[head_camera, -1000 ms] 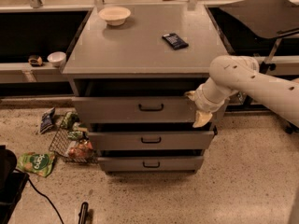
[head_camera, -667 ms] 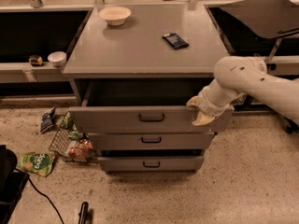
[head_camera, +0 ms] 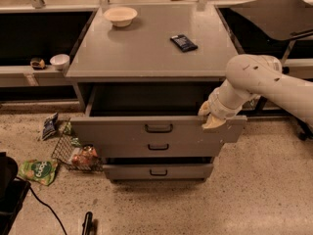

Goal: Open top drawer

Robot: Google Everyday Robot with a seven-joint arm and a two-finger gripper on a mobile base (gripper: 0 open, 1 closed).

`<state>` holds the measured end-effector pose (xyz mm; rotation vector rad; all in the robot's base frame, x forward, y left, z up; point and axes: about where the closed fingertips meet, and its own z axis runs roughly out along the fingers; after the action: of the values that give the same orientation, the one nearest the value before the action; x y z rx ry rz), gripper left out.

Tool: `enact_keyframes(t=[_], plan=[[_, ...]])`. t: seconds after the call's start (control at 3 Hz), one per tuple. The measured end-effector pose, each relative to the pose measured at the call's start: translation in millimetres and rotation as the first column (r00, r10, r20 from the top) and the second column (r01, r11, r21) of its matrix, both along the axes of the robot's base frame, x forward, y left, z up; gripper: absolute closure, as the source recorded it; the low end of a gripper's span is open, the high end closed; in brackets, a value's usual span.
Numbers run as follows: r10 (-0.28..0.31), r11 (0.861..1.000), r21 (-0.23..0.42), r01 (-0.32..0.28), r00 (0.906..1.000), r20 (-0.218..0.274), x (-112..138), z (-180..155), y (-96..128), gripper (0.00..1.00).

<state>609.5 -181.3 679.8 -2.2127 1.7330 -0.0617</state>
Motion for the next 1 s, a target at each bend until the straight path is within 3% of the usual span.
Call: enact_keyframes(t=[0.33, 1.0], plan=[[0.0, 1.0, 0.0, 0.0, 1.0, 0.0, 0.0, 0.0, 0.0, 0.82], [0.0, 1.0, 0.0, 0.0, 1.0, 0.0, 0.0, -0.1, 0.0, 0.35]])
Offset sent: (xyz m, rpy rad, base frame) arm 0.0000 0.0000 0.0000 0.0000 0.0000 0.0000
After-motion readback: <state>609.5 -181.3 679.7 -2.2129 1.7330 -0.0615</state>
